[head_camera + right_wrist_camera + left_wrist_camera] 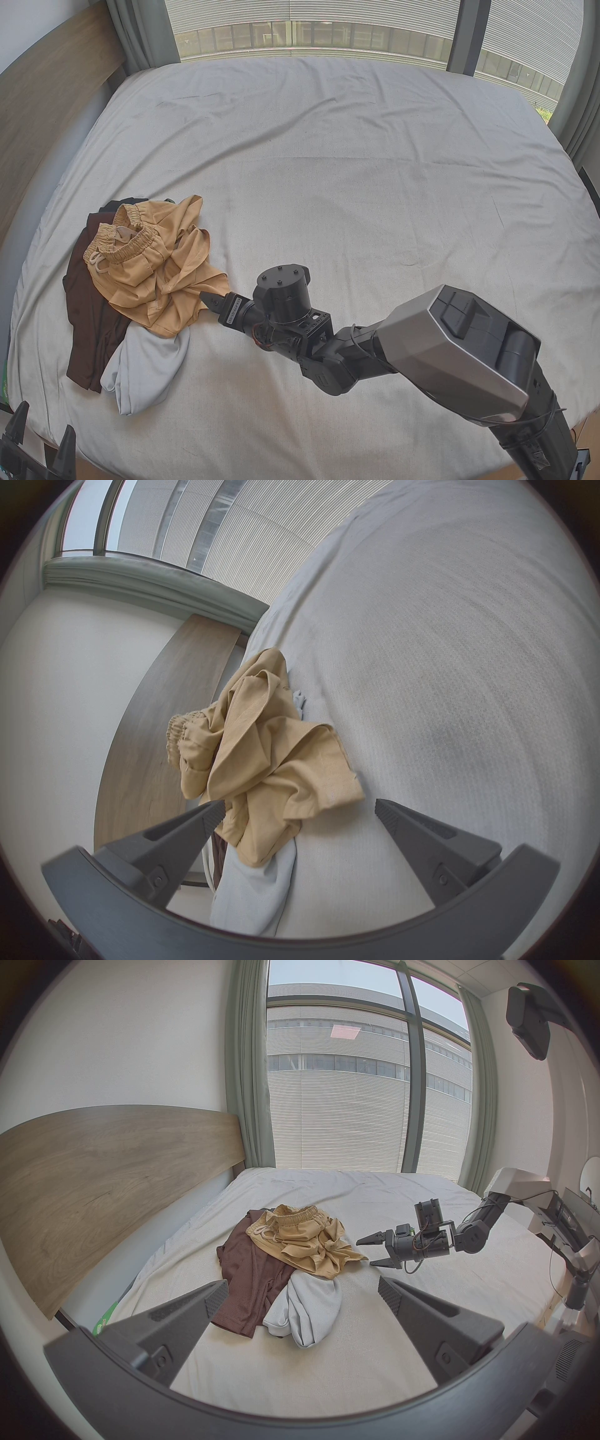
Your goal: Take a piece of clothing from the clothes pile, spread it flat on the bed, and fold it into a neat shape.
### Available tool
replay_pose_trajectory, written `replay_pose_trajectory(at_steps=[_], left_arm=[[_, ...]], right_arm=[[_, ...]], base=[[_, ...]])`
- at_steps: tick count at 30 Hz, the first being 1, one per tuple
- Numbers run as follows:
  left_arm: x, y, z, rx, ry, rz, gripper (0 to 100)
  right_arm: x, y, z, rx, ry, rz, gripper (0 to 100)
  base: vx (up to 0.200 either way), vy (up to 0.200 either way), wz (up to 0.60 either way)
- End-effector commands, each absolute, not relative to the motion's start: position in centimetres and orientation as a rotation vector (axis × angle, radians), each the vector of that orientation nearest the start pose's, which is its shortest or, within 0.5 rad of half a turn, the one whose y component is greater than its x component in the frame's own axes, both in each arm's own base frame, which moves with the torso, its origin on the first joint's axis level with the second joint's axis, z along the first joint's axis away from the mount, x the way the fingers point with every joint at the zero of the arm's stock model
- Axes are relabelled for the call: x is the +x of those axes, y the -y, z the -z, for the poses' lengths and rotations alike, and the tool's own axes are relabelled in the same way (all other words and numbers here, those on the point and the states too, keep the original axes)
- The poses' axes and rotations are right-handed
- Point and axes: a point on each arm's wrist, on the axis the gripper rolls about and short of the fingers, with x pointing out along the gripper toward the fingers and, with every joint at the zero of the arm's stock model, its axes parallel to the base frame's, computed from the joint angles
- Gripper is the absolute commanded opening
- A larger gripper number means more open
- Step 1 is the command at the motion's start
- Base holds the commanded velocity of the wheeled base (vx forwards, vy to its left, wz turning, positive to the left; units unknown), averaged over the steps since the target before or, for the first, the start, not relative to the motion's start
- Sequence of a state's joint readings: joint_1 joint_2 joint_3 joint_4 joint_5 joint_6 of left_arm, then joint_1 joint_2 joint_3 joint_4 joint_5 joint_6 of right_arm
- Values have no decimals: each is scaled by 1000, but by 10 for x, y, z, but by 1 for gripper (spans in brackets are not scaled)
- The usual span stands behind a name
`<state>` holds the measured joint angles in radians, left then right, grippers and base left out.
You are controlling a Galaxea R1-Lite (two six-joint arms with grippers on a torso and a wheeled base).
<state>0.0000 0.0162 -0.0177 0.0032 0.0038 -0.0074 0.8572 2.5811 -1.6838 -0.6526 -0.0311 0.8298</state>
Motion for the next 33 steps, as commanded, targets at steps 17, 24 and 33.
replay_pose_trajectory(at_steps=[17, 24, 33], left_arm=[[-23, 0, -75, -8, -3, -5, 100], [-23, 0, -75, -8, -3, -5, 100], [-23, 0, -75, -8, -3, -5, 100]], right_arm=[[352, -403, -32, 689, -513, -651, 100], [353, -408, -31, 700, -500, -659, 0], [355, -409, -27, 699, -497, -649, 0]], base=[[0, 0, 0], [0, 0, 0], [0, 0, 0]])
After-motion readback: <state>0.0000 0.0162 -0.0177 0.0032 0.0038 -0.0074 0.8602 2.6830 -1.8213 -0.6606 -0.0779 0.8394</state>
